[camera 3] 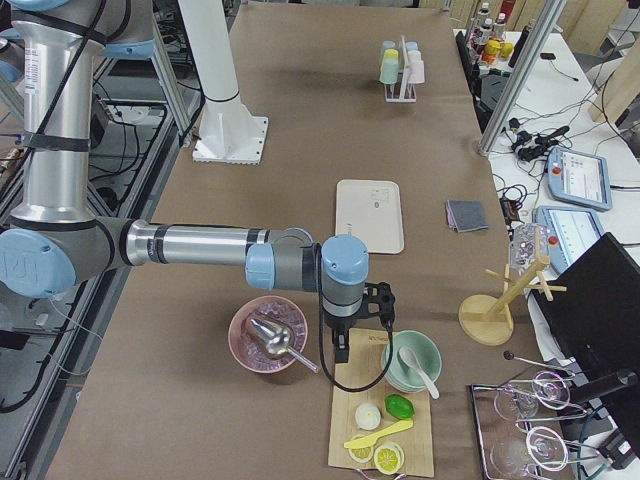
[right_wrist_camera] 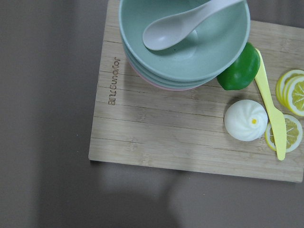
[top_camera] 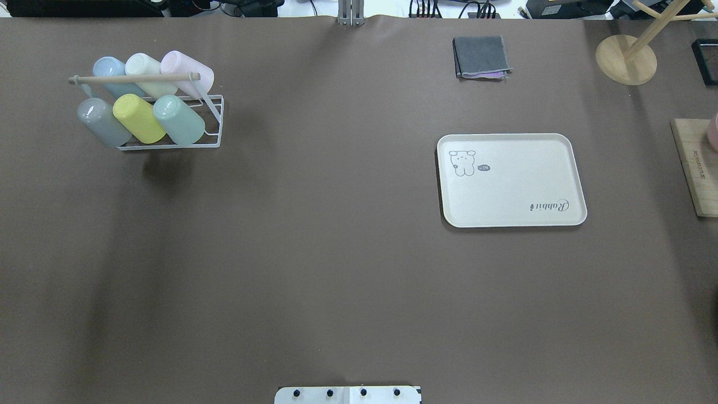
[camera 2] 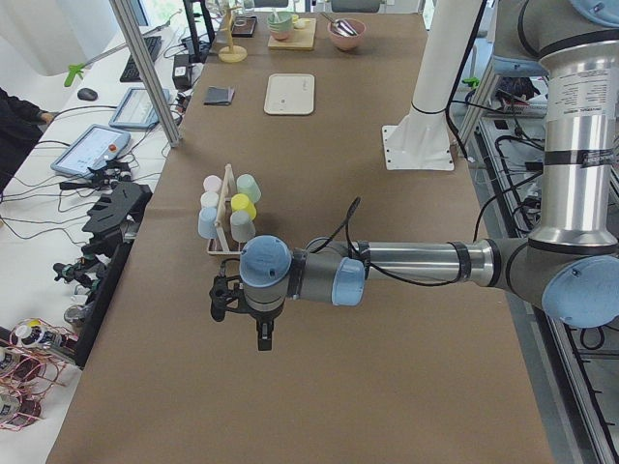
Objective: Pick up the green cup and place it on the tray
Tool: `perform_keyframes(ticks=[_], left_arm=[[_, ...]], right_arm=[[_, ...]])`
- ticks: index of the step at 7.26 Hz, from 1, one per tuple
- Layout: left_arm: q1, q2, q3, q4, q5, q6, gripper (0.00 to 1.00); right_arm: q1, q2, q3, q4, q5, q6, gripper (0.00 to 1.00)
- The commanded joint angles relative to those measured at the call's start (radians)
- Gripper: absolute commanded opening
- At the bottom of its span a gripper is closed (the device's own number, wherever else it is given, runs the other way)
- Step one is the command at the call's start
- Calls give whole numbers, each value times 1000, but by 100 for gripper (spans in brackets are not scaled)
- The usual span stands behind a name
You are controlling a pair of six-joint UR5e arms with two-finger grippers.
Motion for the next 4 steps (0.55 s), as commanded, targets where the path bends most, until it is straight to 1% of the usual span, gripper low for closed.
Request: perform_keyframes(ticks=[1,4], left_arm=[[0,0,-4,2,2,-2,98],[2,-8,-10,5,5,-3,98]], right_arm=[[0,-7,9,0,-1,1,100],[0,-13,4,0,0,0,100]])
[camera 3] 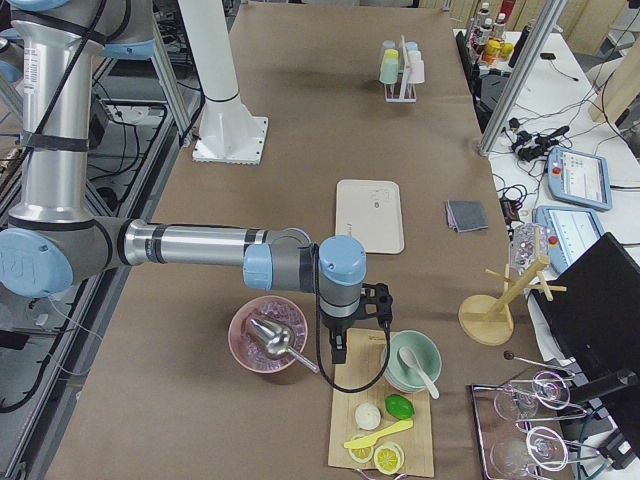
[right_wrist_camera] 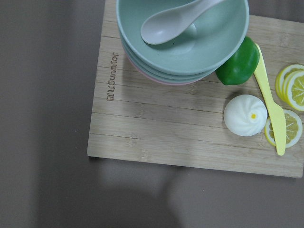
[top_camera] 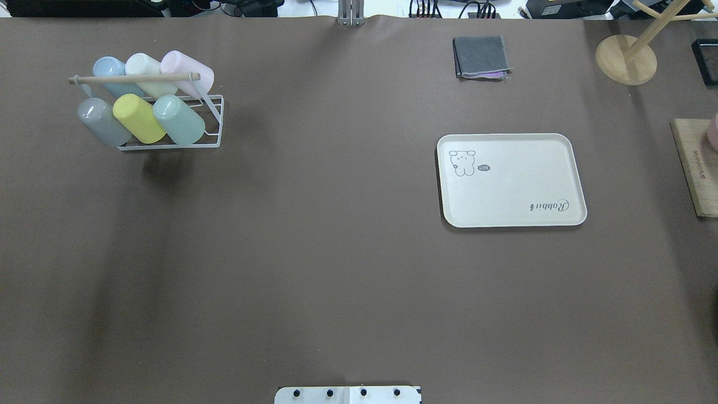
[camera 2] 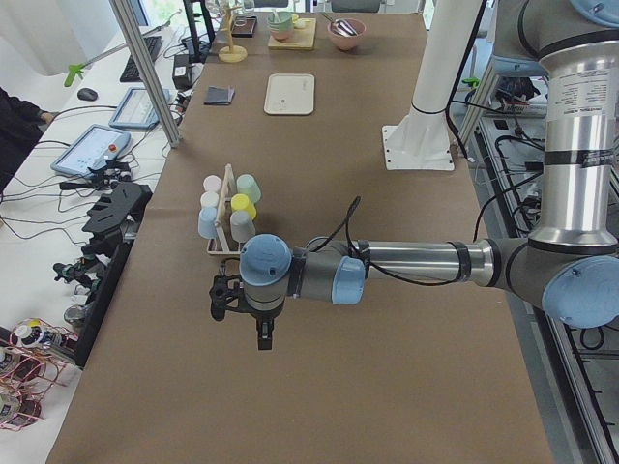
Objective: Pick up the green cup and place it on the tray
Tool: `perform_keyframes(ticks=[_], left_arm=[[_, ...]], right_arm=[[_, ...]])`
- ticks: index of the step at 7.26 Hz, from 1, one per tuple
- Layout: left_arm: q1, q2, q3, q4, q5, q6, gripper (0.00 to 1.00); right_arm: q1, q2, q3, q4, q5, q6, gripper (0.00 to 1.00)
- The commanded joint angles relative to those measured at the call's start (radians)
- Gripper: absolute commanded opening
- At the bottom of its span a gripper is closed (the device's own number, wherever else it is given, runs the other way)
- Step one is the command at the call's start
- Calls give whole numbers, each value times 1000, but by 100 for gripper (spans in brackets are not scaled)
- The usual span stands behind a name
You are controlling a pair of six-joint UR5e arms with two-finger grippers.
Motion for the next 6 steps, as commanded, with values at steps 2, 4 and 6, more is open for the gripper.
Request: perform_keyframes(ticks=[2,4,6], left_arm=[[1,-60,-89,211,8,-2,98],[56,-135,-256,449,26,-22,98],[169,-197,-377,460,33,-330,98]], right_arm=[[0,-3,-1,0,14,11,100],[-1,2,2,0,13,13,100],[-1,-3,4,0,13,11,100]])
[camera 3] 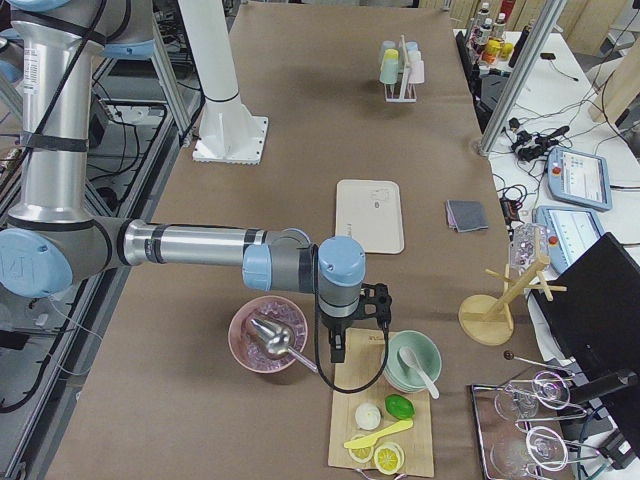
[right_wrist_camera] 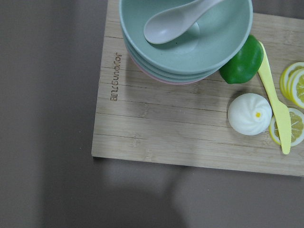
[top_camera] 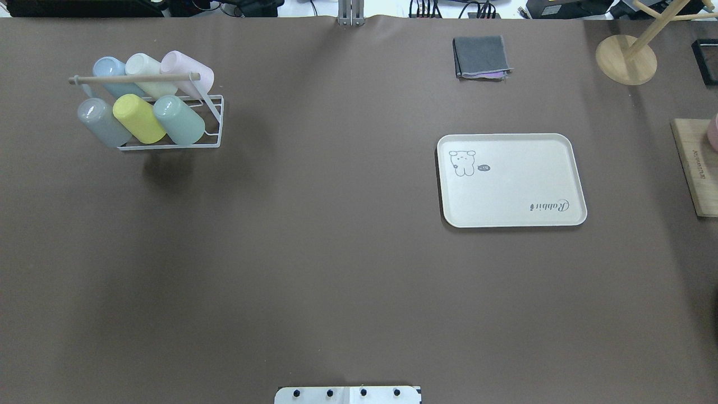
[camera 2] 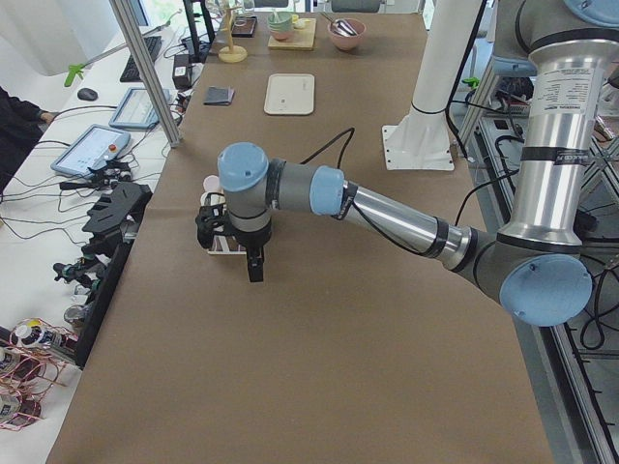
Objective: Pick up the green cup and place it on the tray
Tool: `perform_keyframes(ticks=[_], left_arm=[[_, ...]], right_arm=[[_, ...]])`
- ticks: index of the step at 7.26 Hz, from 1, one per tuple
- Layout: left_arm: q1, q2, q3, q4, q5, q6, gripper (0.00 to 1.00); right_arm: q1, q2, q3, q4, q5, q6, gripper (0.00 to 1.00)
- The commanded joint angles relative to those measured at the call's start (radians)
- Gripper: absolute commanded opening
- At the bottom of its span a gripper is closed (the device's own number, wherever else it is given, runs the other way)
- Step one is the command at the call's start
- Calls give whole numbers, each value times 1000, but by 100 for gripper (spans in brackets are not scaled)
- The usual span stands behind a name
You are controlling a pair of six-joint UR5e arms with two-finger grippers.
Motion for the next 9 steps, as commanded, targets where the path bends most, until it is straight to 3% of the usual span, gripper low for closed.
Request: perform_keyframes(ticks=[1,3,4,6,7,8,9], left_arm=[[139,-78,-127,26,46,-256,98],[271,-177,-155,24,52,-456,98],[343,-223,-179,21,125,-530,98],[492,-358,-199,17,164,-527,98],[558,-385,-205,15,181,-527,98],[600,-421,-210,9,299,-525,98],[644,-396,-230,-28,316,-432,98]], right_arm=[[1,-2,1,-1,6,-30,100],[0,-8,9,0,-6,-34,100],[0,-8,4,0,-15,-29,99],[0,-8,30,0,-8,-21,100],[0,-6,32,0,36,-9,100],[-2,-3,38,0,73,56,100],[-31,-2,59,2,87,107,100]])
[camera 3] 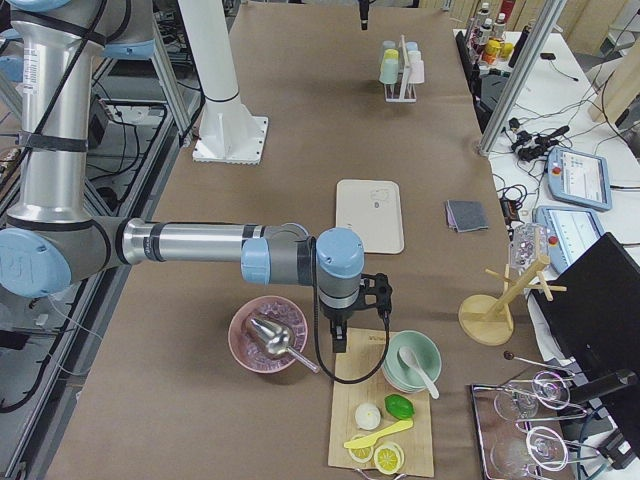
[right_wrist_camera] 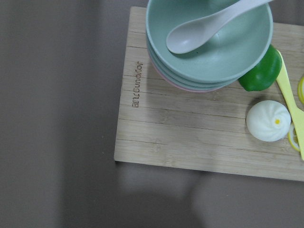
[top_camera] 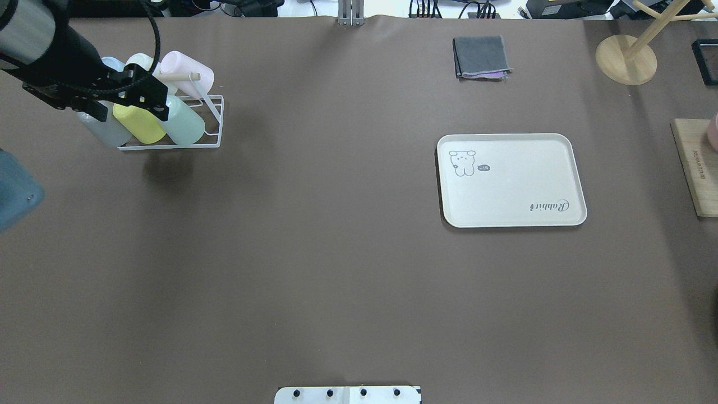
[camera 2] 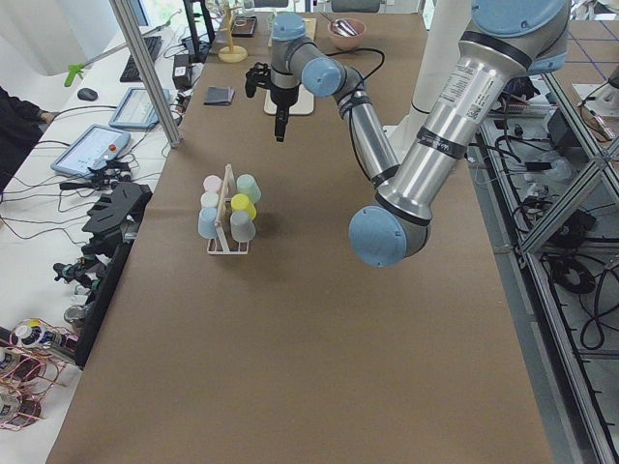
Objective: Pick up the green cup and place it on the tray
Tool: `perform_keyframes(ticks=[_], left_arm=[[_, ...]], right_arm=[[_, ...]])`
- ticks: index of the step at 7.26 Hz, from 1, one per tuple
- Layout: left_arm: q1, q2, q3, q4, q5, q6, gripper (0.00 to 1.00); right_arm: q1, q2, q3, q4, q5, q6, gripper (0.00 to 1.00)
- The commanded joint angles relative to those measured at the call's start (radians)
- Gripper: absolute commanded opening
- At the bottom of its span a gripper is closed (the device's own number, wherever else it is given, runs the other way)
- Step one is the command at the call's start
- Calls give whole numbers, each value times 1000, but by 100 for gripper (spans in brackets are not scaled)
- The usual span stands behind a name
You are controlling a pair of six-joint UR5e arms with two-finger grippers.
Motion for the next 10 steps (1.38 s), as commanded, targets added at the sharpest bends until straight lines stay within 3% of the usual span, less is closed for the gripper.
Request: perform_keyframes(ticks=[1,2,4,5,6,8,10], left_arm=[[98,59,-26,-122,108,331,98],[126,93,-26,-184,165,501,98],[285,98,-26,-186,475,855,98],[305,105,-28,-186,533,1032,98],[341,114,-28,-182,674,1272,98],[487,156,-17,-182,1040,1497,98],[526,159,38,-186,1260,1707,98]], right_arm=[[-69,5,42,3,27,124,100],[-133,7,45,95,22,225,100],[-311,7,39,327,-17,536,100],[-368,28,18,367,-30,603,100],[-407,68,-28,404,-30,632,100],[-451,171,-190,563,-34,668,100],[-508,307,-290,605,-42,771,100]])
